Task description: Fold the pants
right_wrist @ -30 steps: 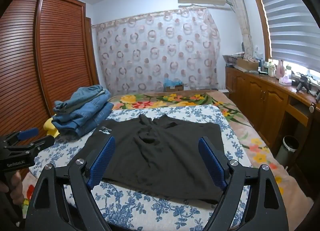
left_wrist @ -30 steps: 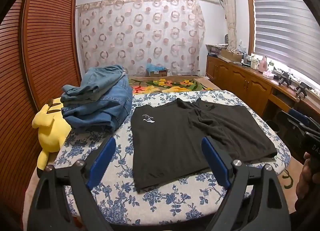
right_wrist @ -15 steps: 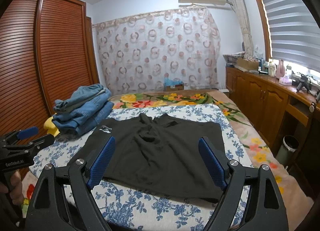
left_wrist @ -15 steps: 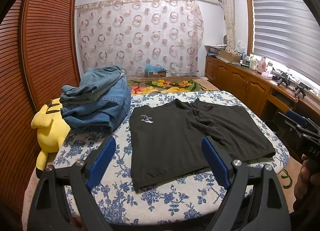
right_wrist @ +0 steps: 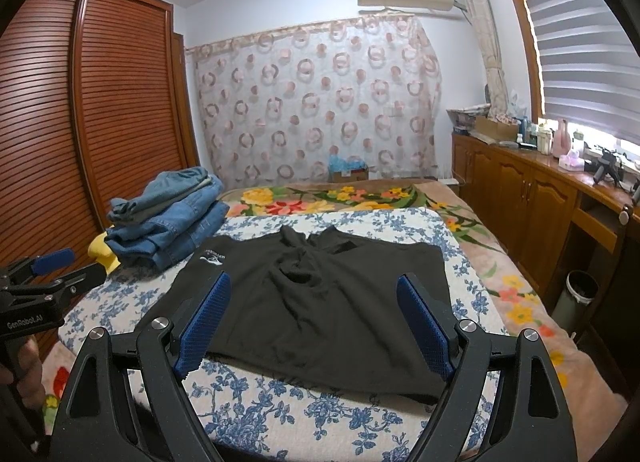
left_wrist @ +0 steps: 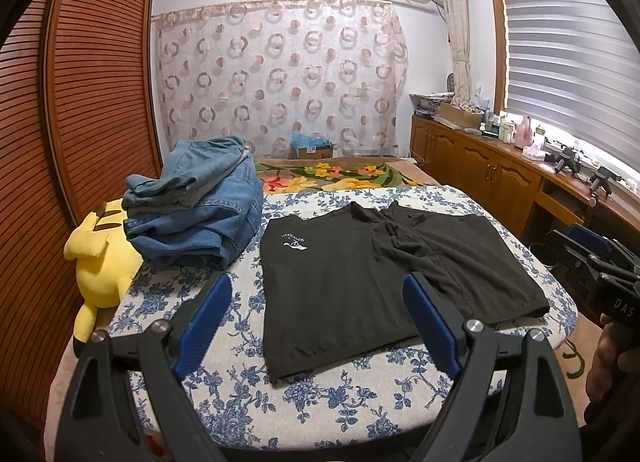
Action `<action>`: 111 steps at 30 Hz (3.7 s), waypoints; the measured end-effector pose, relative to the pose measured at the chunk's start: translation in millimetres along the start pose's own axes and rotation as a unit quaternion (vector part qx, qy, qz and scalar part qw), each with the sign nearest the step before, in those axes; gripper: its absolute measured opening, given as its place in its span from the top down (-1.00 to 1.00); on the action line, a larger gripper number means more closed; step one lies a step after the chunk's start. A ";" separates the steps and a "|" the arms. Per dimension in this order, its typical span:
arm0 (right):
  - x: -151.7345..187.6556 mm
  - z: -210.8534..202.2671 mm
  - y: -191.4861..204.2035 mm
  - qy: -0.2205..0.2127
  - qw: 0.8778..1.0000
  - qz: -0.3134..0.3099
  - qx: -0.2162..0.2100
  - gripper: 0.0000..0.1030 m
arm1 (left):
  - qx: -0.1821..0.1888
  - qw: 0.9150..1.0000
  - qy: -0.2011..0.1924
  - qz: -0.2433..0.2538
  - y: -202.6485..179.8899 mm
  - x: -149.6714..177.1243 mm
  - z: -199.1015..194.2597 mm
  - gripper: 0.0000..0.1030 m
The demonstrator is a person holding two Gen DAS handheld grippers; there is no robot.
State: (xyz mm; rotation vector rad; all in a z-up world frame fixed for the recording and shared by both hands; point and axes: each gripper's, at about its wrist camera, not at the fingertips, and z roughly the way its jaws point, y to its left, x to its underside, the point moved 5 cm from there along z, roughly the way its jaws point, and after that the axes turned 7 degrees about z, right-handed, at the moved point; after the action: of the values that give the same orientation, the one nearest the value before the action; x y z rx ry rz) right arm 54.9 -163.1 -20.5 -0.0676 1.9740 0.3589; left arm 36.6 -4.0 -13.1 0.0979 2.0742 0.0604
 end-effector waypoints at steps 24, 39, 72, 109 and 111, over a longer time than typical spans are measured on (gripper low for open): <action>0.9 -0.6 -0.9 -0.001 1.000 -0.001 0.000 -0.69 | -0.001 1.000 -0.003 0.001 -0.9 -1.5 -3.1 -0.71; 4.5 0.4 -4.6 -0.002 1.000 0.000 0.000 -0.69 | -0.001 1.000 -0.004 0.002 -1.7 -3.1 -6.5 -0.71; 5.5 36.6 -31.4 0.018 1.000 -0.016 0.015 -0.68 | 0.055 0.997 0.043 0.032 -8.4 -2.3 59.4 -0.71; -10.4 190.8 -184.7 0.187 0.982 -0.004 0.038 0.35 | 0.164 0.974 0.113 0.109 -94.4 -22.7 172.2 -0.71; -12.8 201.8 -194.3 0.197 0.979 0.008 0.042 0.48 | 0.164 0.973 0.120 0.105 -91.6 -18.5 176.8 -0.71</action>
State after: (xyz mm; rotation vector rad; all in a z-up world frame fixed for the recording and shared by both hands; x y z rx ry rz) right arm 279.0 -293.2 -127.8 -0.0741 2.3816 0.2877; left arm 196.2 -96.5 -90.3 0.5375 2.2924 -0.1496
